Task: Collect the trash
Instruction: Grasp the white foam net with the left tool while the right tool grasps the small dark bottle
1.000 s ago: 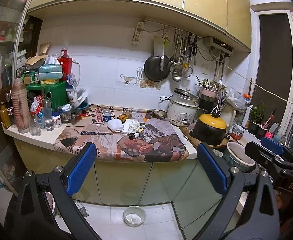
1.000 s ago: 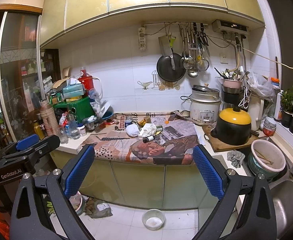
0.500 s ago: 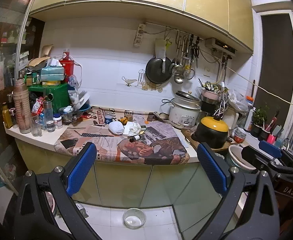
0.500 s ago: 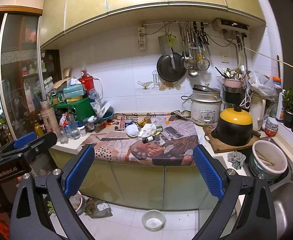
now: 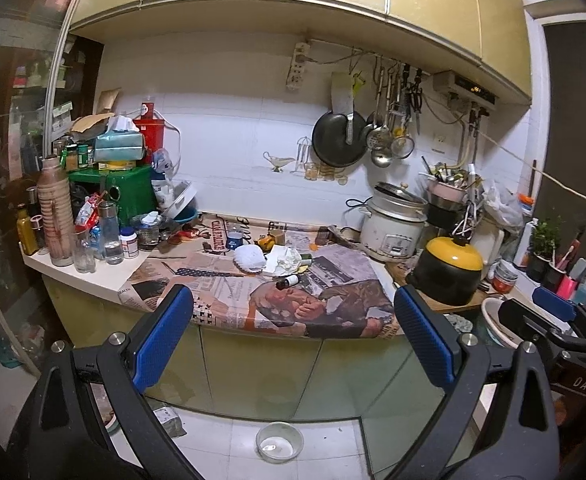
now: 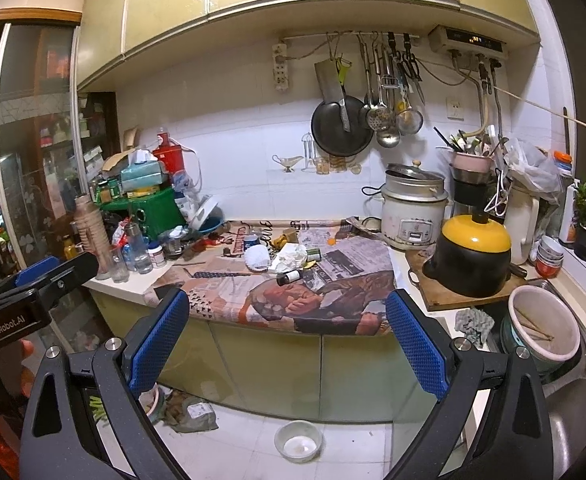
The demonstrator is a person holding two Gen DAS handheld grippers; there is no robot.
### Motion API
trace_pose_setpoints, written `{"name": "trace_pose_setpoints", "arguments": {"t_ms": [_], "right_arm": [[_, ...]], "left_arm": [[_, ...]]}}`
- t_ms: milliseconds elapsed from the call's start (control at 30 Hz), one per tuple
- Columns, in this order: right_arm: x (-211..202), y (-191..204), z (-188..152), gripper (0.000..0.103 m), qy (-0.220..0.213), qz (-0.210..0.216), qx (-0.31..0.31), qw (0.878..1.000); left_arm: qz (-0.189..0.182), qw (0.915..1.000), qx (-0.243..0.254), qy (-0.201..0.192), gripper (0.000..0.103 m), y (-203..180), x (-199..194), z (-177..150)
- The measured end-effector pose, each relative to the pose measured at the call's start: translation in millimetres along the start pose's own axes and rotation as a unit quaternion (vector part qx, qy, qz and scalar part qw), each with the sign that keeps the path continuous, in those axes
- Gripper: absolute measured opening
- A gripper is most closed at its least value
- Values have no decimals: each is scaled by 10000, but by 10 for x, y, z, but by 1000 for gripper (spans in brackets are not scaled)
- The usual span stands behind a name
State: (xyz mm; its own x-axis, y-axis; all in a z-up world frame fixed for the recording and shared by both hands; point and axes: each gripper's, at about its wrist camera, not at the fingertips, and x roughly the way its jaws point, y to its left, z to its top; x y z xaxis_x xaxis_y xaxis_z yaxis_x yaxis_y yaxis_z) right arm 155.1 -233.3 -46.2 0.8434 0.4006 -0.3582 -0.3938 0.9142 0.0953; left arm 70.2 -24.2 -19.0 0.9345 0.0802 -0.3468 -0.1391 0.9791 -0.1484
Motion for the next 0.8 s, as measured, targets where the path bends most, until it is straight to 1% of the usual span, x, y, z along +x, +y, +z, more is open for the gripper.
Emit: {"name": "trace_pose_setpoints", "arguments": {"t_ms": [67, 233, 433, 500, 633, 733, 800], "right_arm": [[125, -8, 25, 98, 58, -25, 11, 10000], [493, -15, 83, 98, 180, -123, -20, 9998], [1096, 77, 217, 98, 226, -372, 25, 9991], [1332, 97, 293, 98, 293, -390, 143, 9987], [1833, 139, 440, 98, 470, -442, 359, 9973], [2174, 168, 479, 98, 591, -635, 471, 9951], [2459, 161, 466, 98, 762, -747, 532, 9929]], "left_arm": [[-5, 10000, -12, 35, 101, 19, 114, 24], [25, 10000, -54, 41, 101, 182, 601, 140], [-87, 9999, -64, 110, 101, 519, 1348, 333], [-105, 9996, -58, 257, 101, 671, 1684, 452], [-94, 9989, -95, 443, 101, 966, 2221, 651], [-108, 9980, -75, 617, 101, 1168, 2629, 734], [-94, 9969, -86, 777, 101, 1325, 2970, 758]]}}
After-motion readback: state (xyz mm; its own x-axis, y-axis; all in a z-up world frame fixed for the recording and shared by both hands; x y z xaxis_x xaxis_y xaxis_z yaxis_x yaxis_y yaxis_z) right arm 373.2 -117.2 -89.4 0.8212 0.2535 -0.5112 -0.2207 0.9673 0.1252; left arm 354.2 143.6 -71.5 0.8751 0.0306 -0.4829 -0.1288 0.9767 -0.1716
